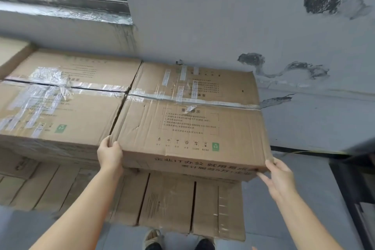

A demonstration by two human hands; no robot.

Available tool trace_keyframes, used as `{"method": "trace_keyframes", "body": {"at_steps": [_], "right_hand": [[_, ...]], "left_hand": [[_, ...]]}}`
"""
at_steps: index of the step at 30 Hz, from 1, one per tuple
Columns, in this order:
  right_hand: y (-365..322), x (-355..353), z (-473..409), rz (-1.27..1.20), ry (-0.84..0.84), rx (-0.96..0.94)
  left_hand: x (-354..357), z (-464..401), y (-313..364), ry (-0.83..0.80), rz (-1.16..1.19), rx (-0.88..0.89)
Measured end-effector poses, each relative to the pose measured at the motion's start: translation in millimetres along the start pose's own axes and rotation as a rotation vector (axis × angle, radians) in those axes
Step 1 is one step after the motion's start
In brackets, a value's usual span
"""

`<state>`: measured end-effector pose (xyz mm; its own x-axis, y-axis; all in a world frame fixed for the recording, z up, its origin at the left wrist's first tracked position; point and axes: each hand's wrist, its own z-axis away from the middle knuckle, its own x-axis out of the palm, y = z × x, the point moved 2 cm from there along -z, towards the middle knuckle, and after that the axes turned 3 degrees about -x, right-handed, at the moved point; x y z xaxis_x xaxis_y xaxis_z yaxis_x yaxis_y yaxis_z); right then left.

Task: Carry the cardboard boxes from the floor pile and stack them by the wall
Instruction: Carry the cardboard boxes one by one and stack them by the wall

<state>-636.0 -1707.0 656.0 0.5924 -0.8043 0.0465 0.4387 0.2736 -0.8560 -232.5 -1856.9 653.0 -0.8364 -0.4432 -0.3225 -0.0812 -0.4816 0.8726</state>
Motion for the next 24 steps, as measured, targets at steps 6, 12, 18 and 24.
{"method": "trace_keyframes", "body": {"at_steps": [6,12,18,24], "right_hand": [[0.2,-7.1,-3.0,0.056,-0.074,0.004],[-11.2,-19.0,7.9,0.425,-0.187,-0.082],[-16.7,-14.9,79.8,0.612,-0.310,-0.510],[25.6,-6.5,172.3,0.497,-0.288,-0.538]], "left_hand": [[-5.1,4.2,-1.0,-0.032,-0.075,-0.006],[-34.1,23.9,14.1,-0.145,-0.095,0.101],[-71.5,62.8,25.4,-0.370,-0.069,0.319],[-101.2,84.8,23.3,-0.638,-0.158,0.459]]}}
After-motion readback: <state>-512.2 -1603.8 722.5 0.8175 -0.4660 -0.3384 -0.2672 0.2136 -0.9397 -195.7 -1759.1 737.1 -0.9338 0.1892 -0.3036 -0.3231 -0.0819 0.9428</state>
